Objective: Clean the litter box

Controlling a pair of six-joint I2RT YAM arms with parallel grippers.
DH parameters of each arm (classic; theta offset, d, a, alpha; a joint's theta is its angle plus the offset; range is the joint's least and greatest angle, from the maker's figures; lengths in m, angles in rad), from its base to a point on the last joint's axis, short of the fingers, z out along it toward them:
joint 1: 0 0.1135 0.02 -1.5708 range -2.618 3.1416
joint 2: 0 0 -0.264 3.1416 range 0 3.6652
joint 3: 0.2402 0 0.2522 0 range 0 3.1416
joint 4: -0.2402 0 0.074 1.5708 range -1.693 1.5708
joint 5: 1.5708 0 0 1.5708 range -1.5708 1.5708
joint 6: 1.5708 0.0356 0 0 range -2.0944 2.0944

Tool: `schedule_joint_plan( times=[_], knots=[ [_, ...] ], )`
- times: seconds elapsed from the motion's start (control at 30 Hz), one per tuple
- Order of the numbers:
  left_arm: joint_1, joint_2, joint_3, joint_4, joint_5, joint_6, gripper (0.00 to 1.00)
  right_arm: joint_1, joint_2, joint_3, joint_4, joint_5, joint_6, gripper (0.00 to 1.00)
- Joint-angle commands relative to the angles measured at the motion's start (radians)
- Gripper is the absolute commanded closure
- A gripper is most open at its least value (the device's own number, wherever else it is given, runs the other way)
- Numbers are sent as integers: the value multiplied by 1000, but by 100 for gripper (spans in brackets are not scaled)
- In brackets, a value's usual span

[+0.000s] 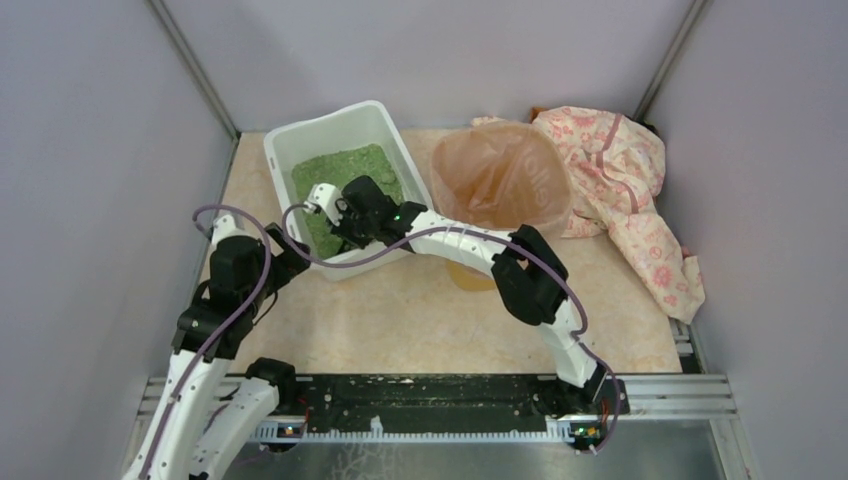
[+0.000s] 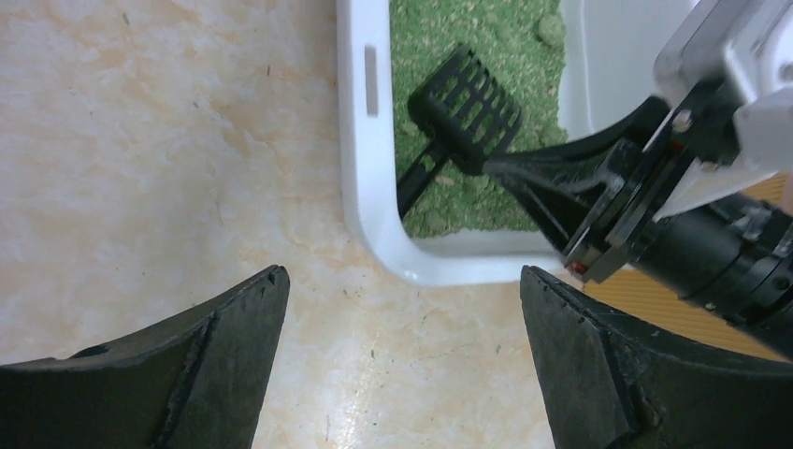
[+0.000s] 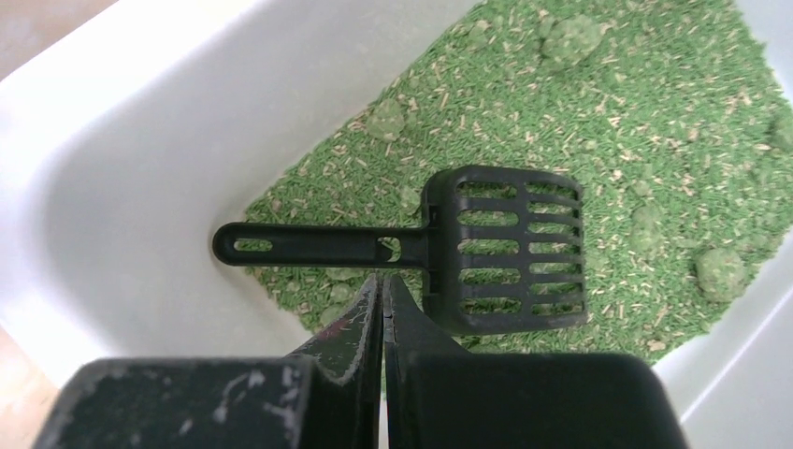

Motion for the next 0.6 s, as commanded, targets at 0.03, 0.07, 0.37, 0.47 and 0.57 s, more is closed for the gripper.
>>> schedule_joint_plan(
  times=[0.03,0.07,0.37,0.47,0.57],
  knots=[
    [-2,-60,-15,35,-29,8,1,71,-47,-110,-164,-145,10,100],
    [-2,-61,-14,36,-33,9,1,75,-51,-119,-167,-153,14,100],
    [-1,-45,-25,61,-37,-4,1,138,-116,-211,-178,-219,41,100],
    [-1,-49,-25,60,-54,-16,1,162,-144,-269,-155,-229,80,100],
    [-2,-67,-27,52,-93,-35,1,181,-184,-360,-67,-290,132,100]
  ],
)
